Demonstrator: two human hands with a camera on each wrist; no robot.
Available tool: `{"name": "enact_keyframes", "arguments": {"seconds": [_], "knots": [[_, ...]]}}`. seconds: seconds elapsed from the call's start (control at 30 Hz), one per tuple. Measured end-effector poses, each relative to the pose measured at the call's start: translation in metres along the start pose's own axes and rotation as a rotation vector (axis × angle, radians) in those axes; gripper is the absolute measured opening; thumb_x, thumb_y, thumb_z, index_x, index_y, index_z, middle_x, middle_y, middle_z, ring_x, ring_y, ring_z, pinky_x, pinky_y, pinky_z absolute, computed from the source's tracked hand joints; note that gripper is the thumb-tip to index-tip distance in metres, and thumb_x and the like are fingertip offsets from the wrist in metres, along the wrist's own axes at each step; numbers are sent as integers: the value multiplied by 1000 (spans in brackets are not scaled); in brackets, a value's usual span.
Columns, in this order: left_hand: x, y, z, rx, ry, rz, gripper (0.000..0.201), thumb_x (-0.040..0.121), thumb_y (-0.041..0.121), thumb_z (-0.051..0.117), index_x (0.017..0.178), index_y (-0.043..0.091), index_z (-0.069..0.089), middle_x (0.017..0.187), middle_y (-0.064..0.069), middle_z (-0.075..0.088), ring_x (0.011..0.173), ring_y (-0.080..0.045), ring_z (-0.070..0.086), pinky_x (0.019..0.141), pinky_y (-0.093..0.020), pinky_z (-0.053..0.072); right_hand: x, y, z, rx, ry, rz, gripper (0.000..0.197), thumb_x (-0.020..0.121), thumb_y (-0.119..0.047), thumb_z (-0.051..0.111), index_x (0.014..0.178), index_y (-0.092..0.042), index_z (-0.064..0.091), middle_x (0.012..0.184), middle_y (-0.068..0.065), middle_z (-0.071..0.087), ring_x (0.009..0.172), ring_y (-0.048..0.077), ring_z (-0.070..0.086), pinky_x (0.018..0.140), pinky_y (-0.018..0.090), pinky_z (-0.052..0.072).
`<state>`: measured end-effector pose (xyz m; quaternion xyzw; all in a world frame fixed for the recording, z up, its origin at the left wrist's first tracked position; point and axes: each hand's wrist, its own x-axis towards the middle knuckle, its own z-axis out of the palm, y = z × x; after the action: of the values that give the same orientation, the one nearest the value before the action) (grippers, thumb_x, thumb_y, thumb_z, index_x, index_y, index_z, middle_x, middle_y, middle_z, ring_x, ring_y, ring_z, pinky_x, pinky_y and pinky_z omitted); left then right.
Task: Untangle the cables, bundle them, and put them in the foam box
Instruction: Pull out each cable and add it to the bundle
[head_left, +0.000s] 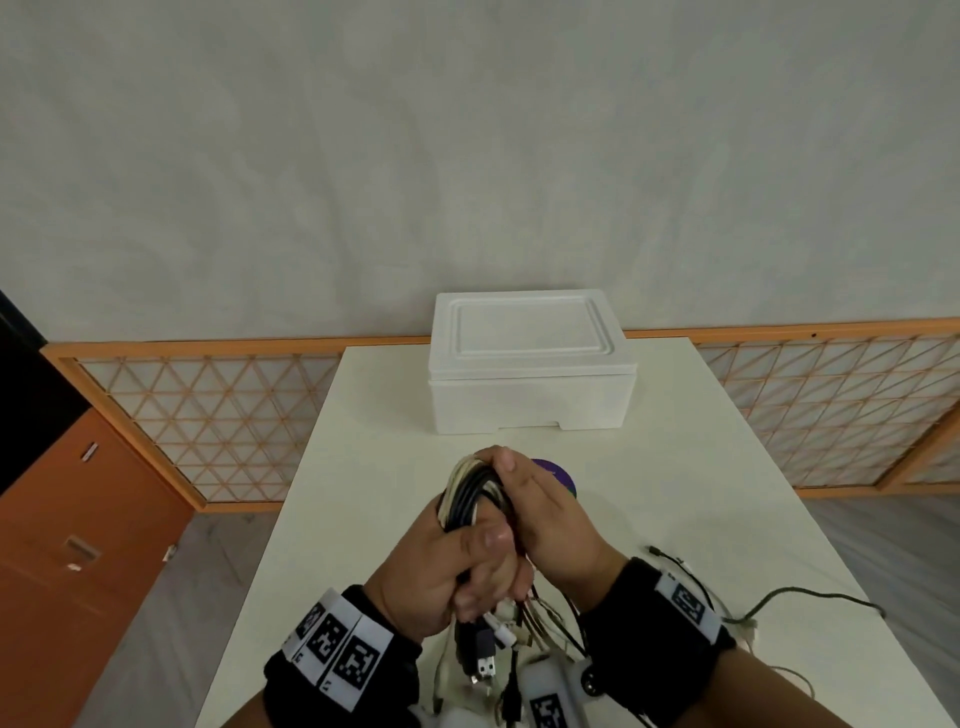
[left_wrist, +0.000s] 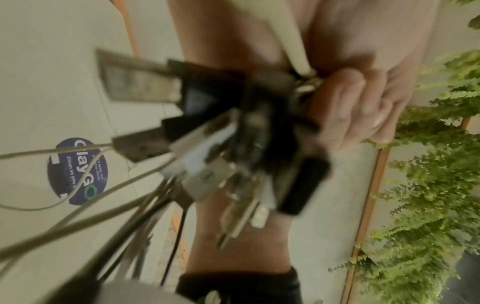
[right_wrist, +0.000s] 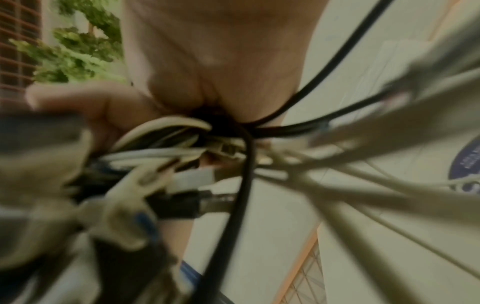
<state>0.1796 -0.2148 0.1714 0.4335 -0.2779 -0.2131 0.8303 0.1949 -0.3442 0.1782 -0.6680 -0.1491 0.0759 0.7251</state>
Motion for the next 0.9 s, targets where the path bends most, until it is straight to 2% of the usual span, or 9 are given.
{"name": "enact_keyframes", "arguments": {"seconds": [0.1,0.2,0.37,0.43,0.5,0.63,0.77,0.83,0.9], "knots": [[-1,3,-4,-115,21,23,36,90,25,63,57,12,55,40,6,49,33,-5,44,63,-29,49,-5,0,-4,119,-55,56,42,99,-36,36,119,-6,58,68,1,67,50,13,58,46,20,46],[-1,7,-3,-130,76,44,29,88,25,65,66,7,62,43,2,53,33,-6,47,64,-29,51,-9,2,-1,49,-51,44,33,102,-30,33,108,-10,59,62,-1,59,50,13,51,49,22,44],[4,7,-3,-100,296,58,59,62,30,84,115,9,69,63,-9,65,55,-20,64,72,-31,55,-13,13,-6,41,-87,86,37,93,-44,46,85,-13,63,83,3,61,88,15,58,84,29,47],[6,8,-5,-142,301,66,63,58,26,85,117,13,69,93,-12,73,88,-26,71,78,-33,56,-14,18,-9,177,-108,159,27,79,-14,47,94,-13,68,99,5,67,100,16,60,89,28,48],[8,8,-5,-174,285,66,64,58,22,84,119,13,68,121,-15,66,116,-29,61,89,-34,53,-13,20,-9,185,-215,219,48,67,0,45,112,-2,60,108,12,66,102,20,60,88,30,45],[9,4,-9,-233,246,100,69,61,14,80,127,10,61,140,-13,52,132,-27,47,100,-34,47,-13,13,-10,-29,-230,238,36,82,15,37,94,-13,57,63,-15,63,59,-2,53,56,12,40],[9,2,-10,-198,269,105,61,63,5,66,124,11,64,144,-7,49,135,-24,43,101,-33,46,-11,9,-8,-185,-186,252,25,84,4,41,97,-10,56,62,-14,57,58,3,46,53,19,38],[9,-2,-8,-138,298,98,55,63,4,59,117,7,68,144,-6,49,136,-23,42,104,-34,44,-8,9,-4,-362,-222,212,34,79,-8,45,110,-5,58,87,3,65,78,14,58,69,30,46],[8,-7,-3,-94,277,112,40,62,0,57,98,2,74,143,-10,50,137,-25,41,112,-40,35,-8,13,0,-478,-236,104,46,81,-16,47,121,4,55,113,22,60,100,21,56,83,16,43]]}}
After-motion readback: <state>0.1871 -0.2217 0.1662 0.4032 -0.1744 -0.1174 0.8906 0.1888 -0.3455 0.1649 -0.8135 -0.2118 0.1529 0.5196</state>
